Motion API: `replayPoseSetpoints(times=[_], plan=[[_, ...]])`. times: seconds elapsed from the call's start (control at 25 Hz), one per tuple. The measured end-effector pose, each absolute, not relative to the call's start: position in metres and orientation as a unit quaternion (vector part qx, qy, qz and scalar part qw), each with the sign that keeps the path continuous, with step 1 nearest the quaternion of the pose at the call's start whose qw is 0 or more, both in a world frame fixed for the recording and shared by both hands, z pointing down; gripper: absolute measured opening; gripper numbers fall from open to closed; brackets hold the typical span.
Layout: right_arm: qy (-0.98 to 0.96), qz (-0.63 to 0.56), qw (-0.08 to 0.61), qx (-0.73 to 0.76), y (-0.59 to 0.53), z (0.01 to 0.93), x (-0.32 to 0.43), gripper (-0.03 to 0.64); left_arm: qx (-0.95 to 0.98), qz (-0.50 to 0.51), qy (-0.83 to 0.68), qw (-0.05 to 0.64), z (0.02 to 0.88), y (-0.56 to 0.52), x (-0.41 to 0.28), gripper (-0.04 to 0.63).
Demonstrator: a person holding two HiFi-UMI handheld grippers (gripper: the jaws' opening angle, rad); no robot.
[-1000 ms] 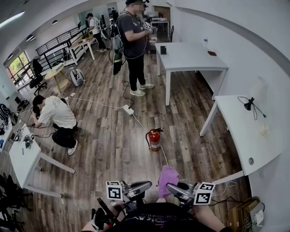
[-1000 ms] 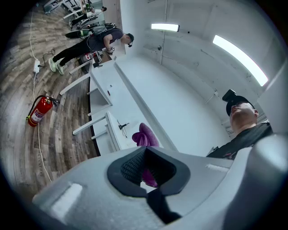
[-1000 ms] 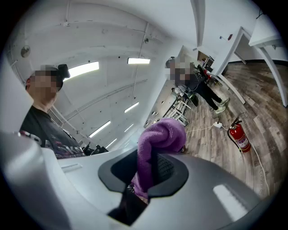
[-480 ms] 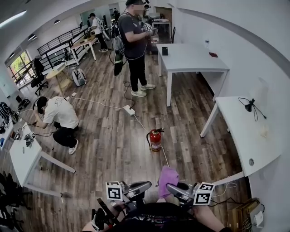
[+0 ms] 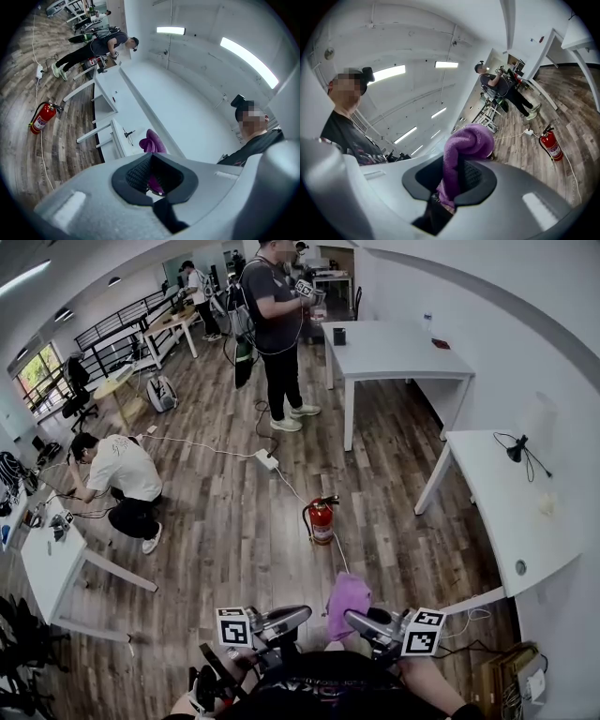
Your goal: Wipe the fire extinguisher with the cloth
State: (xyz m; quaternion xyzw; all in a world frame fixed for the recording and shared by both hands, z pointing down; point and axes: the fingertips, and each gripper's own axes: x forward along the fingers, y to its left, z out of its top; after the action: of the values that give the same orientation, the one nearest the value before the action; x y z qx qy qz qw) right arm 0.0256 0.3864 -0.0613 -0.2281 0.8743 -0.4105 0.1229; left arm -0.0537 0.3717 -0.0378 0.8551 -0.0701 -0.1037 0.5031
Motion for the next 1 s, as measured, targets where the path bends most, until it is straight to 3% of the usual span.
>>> replayPoseSetpoints(times=[0.48, 1.0], plan=[[0.859, -0.417, 0.153, -0.255, 0.367, -0.066, 0.053, 0.066, 0.873, -0.071, -0.099, 0.472, -0.049, 0.347, -0.057, -0.003], [0.844, -0.412, 0.139, -0.312, 0.290, -0.061, 0.060, 0.066, 0.889, -0.053, -0.083, 0.447, -0.032, 0.258, -0.063, -0.005]])
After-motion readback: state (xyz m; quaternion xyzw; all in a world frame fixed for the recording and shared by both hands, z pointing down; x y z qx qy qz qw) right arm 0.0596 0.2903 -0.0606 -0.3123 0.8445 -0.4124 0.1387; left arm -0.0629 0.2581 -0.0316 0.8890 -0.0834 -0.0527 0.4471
